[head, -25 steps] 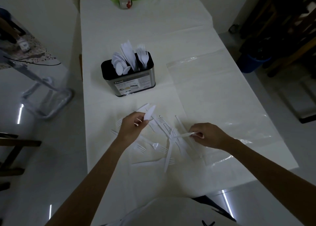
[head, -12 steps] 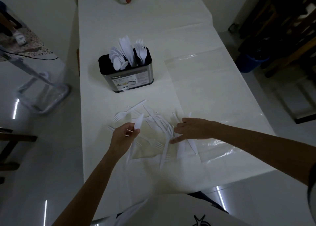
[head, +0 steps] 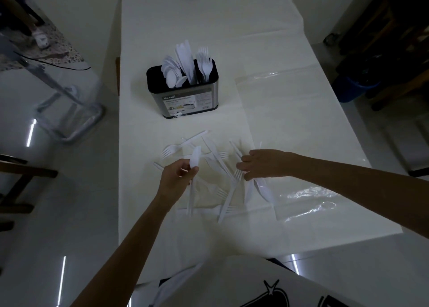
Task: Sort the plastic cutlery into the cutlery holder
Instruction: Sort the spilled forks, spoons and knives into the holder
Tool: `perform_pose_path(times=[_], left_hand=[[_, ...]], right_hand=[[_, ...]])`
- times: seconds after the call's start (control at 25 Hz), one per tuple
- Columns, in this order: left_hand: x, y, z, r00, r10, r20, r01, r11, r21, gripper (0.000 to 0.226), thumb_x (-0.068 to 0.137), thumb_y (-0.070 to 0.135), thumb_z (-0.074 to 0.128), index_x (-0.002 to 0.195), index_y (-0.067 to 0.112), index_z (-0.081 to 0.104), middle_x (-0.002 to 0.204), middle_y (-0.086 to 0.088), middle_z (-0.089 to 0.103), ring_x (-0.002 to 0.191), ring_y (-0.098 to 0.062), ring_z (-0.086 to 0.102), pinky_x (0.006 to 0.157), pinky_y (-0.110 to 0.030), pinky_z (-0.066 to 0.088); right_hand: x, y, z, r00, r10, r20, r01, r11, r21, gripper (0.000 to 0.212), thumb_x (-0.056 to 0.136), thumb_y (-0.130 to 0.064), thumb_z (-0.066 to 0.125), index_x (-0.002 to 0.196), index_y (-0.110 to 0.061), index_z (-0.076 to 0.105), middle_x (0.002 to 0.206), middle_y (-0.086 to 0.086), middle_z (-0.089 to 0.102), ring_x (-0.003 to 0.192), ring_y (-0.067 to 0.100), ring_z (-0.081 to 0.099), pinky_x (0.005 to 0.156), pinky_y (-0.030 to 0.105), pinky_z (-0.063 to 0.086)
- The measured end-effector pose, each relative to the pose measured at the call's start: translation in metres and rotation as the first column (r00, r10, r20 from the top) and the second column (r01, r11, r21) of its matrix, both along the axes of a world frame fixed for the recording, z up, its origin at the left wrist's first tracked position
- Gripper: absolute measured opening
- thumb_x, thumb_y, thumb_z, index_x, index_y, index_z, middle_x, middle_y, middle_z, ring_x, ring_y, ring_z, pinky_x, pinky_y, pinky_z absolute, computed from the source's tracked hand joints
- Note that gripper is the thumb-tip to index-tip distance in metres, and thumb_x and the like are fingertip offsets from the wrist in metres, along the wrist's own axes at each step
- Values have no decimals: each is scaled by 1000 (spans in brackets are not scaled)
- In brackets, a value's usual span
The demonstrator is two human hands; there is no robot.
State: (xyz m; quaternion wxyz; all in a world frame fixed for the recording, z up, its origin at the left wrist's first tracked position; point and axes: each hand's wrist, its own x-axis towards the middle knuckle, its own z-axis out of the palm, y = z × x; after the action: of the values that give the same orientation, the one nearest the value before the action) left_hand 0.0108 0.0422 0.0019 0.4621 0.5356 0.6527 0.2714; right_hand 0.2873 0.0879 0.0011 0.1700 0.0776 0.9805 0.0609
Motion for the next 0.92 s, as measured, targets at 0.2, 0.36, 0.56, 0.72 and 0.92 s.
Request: perform_pose_path(times=[0.2,0.36,0.56,0.72,0.92], left_hand=[[-1,3,9,993,74,87,-71,997,-39,4,87,9,63,89,9,67,82,-9,67,63,-12,63,54,-16,52],[-4,8,18,979,134,151,-124,990,-73,8,89,9,60,85,9,66,77,-7,66,59,-6,63,56,-20,53],[-7,16,26,933,207,296,-172,975,-141,10,92,9,56,88,3,64,83,-11,65,63,-14,63,58,-23,52],[-1,16,37,846,238,478,-161,967,-196,10,89,4,59,80,6,62,72,-6,64,63,-17,64,62,-28,55],[14,17,44,895,94,436,-43,991,-126,5,85,2,63,84,7,65,77,-8,67,66,-11,65,63,-22,55]], right_hand=[[4,-4,-4,985,-41,-170,52,997,62,18,88,-13,52,88,-29,60,98,-10,62,80,14,57,68,25,36],[-12,-13,12,920,-169,-355,184,983,9,27,94,-21,33,100,-27,59,95,-11,63,87,15,51,70,27,29],[-33,-28,29,515,-717,-469,499,696,-516,28,95,-31,36,89,-12,55,79,0,63,80,15,52,70,30,36],[-69,-45,32,-76,-997,23,232,-41,-972,23,101,-21,37,91,-1,43,67,3,56,53,16,55,48,27,43],[-107,-68,40,-168,-911,377,-44,-375,-926,28,103,-22,29,101,-8,53,78,1,66,61,11,66,54,21,51]])
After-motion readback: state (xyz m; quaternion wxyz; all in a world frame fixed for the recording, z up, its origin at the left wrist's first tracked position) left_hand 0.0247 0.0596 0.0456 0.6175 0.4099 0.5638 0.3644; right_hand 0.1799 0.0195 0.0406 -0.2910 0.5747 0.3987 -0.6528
